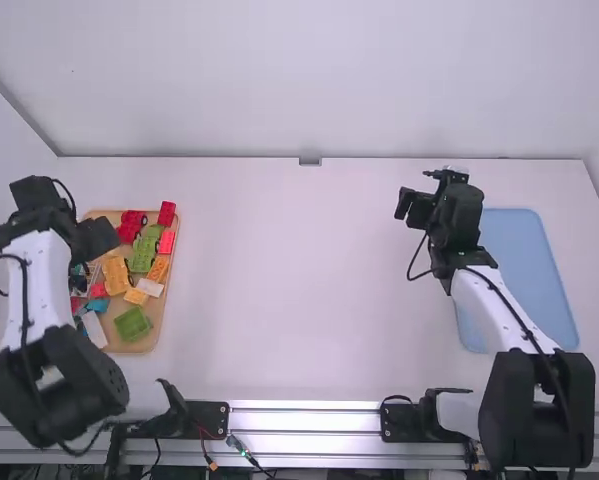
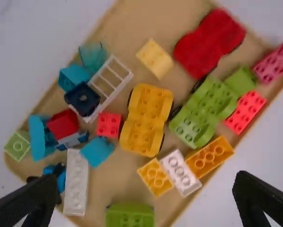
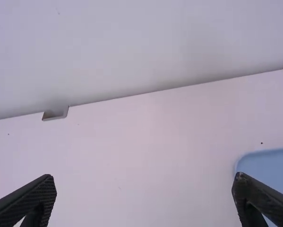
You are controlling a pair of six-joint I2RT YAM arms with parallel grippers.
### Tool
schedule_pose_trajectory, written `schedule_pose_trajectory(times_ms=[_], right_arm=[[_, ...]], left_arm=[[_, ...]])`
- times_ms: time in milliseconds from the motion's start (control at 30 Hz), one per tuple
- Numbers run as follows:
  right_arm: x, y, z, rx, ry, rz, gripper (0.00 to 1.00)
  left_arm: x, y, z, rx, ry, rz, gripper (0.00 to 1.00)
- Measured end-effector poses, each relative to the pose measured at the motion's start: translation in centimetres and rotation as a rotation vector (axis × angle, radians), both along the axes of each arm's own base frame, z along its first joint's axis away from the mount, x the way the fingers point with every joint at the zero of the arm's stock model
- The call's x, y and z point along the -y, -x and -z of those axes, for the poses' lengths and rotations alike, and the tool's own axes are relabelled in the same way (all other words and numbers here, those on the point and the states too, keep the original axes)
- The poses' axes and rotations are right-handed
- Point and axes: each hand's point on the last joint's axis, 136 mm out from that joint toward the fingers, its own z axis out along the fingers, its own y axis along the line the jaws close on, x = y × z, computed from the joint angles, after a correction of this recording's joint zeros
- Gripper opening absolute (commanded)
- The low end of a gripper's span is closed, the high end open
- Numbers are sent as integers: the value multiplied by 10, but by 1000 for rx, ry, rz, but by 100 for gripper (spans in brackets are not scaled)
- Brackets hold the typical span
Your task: Assemble lego blocks to make yellow taxi
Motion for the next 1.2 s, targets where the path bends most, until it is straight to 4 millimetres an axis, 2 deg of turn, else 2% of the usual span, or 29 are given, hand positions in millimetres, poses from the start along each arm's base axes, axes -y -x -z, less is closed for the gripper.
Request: schedule_pose_trajectory(times_ms=[100, 200, 267, 300, 433, 633, 700, 933, 1200], right_arm=[[0, 0, 0, 2, -1, 0, 99], [0, -1, -1, 4, -4, 1, 99], [0, -1, -1, 4, -2, 3, 99], [1, -1, -1, 4, -1, 4, 99], [0, -2, -3, 16, -3, 3, 99], [0, -3, -6, 29, -5, 4, 99], [0, -3, -6, 29, -4, 1, 99], [0, -3, -6, 29, -3, 1, 99], [0, -3, -6, 29, -6, 2, 99]], left_arm=[[-7, -11, 17, -109, 48, 53, 99], [-13, -20, 46, -237, 108, 133, 99], [-16, -25, 61, -276, 126, 163, 100], [-17, -26, 72, -302, 141, 176, 97], [-19, -27, 93, -337, 155, 202, 95], [-20, -29, 106, -328, 142, 224, 87], [-14, -25, 115, -335, 159, 256, 80], [-2, -16, 133, -344, 200, 296, 65], [-7, -15, 134, -347, 184, 252, 72]])
